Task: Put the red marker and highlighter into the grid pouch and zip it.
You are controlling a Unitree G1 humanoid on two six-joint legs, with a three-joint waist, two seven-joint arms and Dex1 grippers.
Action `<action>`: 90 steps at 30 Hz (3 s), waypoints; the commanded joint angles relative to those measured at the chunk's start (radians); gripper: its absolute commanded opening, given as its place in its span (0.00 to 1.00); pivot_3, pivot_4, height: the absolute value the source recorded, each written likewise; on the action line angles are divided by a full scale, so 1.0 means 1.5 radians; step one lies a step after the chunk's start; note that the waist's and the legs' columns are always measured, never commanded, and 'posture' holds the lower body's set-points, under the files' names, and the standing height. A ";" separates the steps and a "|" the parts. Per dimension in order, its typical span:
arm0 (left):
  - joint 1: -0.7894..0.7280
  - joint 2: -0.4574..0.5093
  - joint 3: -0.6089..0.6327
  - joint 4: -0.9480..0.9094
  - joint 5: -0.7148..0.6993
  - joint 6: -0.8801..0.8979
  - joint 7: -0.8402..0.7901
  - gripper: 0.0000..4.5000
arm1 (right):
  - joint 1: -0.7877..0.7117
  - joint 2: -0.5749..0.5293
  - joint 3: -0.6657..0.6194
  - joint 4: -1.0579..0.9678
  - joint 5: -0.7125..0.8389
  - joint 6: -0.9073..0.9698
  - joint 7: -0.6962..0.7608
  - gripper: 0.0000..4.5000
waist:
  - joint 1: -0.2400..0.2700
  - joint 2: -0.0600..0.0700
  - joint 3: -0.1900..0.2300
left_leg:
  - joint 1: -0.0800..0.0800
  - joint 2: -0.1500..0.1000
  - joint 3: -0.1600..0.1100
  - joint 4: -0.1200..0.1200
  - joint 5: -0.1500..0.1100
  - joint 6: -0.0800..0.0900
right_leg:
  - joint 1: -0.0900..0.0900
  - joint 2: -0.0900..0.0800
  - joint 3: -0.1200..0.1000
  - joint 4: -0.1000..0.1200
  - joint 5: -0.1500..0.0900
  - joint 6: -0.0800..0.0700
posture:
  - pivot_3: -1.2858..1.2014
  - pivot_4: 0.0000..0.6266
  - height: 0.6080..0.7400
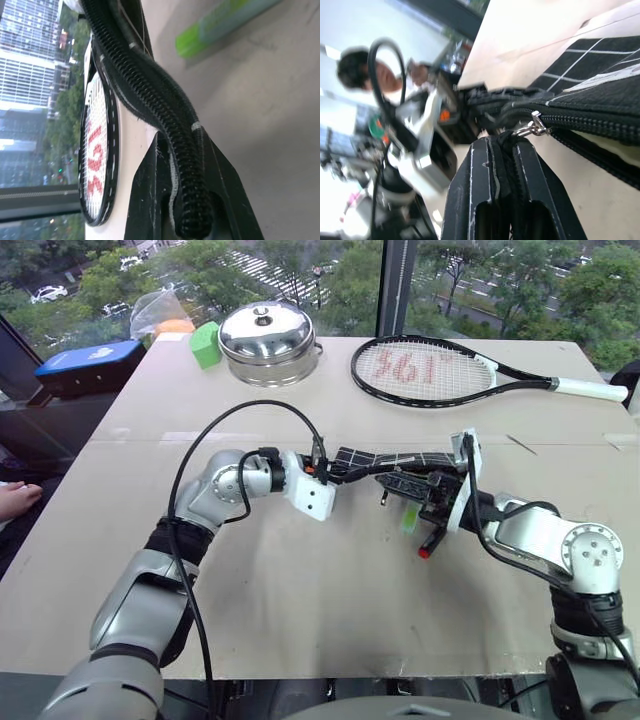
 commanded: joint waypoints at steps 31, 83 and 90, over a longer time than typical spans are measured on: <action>0.075 -0.059 0.010 -0.137 -0.102 0.154 0.021 0.00 | -0.069 0.027 0.148 0.016 -0.332 0.019 0.147 0.01 | -0.002 0.000 0.000 | 0.000 0.000 0.000 0.000 0.000 0.000 | 0.000 0.000 0.000 0.000 0.000 0.000 | 0.52 0.24 1.00; 0.194 -0.052 0.052 -0.306 -0.239 0.401 -0.060 0.00 | -0.098 -0.206 0.328 -0.177 -0.775 -0.052 0.223 0.01 | 0.000 0.001 0.000 | 0.000 -0.001 0.000 0.001 0.000 0.000 | 0.000 0.000 0.001 0.000 0.000 0.000 | 0.52 0.24 1.00; 0.185 -0.046 0.050 -0.303 -0.204 0.417 -0.050 0.00 | -0.195 -0.284 0.573 -0.050 -1.161 -0.345 0.433 0.01 | -0.003 0.001 0.000 | 0.001 -0.001 0.001 0.001 0.000 0.000 | 0.000 0.000 0.001 0.000 0.000 0.000 | 0.52 0.24 1.00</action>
